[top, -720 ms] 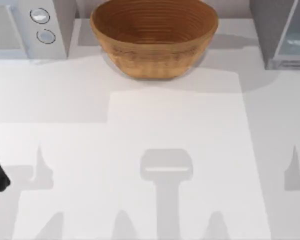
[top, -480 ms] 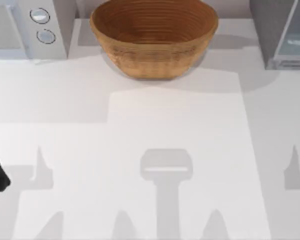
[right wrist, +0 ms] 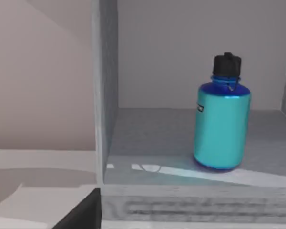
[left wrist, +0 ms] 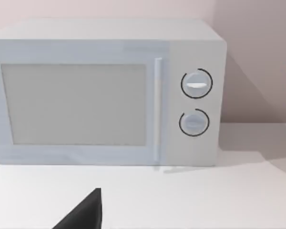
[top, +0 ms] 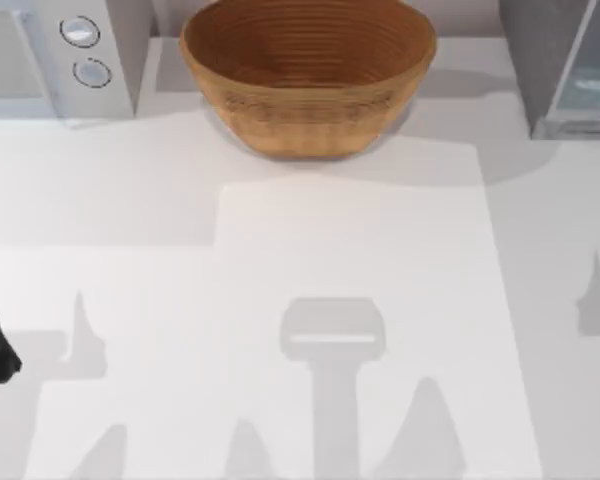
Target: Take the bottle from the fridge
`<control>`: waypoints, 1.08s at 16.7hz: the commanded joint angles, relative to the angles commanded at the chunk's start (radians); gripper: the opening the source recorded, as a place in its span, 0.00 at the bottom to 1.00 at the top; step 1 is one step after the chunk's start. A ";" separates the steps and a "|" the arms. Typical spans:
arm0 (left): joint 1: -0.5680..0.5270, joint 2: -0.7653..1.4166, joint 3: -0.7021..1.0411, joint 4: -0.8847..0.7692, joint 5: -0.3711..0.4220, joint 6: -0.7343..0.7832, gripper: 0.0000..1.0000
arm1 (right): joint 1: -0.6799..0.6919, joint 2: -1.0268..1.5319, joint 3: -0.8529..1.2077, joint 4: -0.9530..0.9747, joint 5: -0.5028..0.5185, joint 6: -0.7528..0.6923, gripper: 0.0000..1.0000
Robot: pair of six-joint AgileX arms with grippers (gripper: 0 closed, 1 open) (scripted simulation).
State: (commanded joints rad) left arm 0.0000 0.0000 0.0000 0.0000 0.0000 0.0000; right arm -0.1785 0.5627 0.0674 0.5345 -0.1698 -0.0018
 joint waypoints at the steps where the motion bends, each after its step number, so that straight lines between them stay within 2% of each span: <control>1: 0.000 0.000 0.000 0.000 0.000 0.000 1.00 | -0.028 0.102 0.008 0.086 -0.027 0.001 1.00; 7: 0.000 0.000 0.000 0.000 0.000 0.000 1.00 | -0.193 0.699 0.049 0.579 -0.186 0.012 1.00; 11: 0.000 0.000 0.000 0.000 0.000 0.000 1.00 | -0.282 0.995 0.081 0.849 -0.273 0.017 1.00; 15: 0.000 0.000 0.000 0.000 0.000 0.000 1.00 | -0.341 1.186 0.109 1.039 -0.330 0.019 1.00; 18: 0.000 0.000 0.000 0.000 0.000 0.000 1.00 | -0.355 1.231 0.117 1.084 -0.344 0.020 1.00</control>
State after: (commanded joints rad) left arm 0.0000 0.0000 0.0000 0.0000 0.0000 0.0000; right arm -0.5335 1.7933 0.1842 1.6182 -0.5140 0.0180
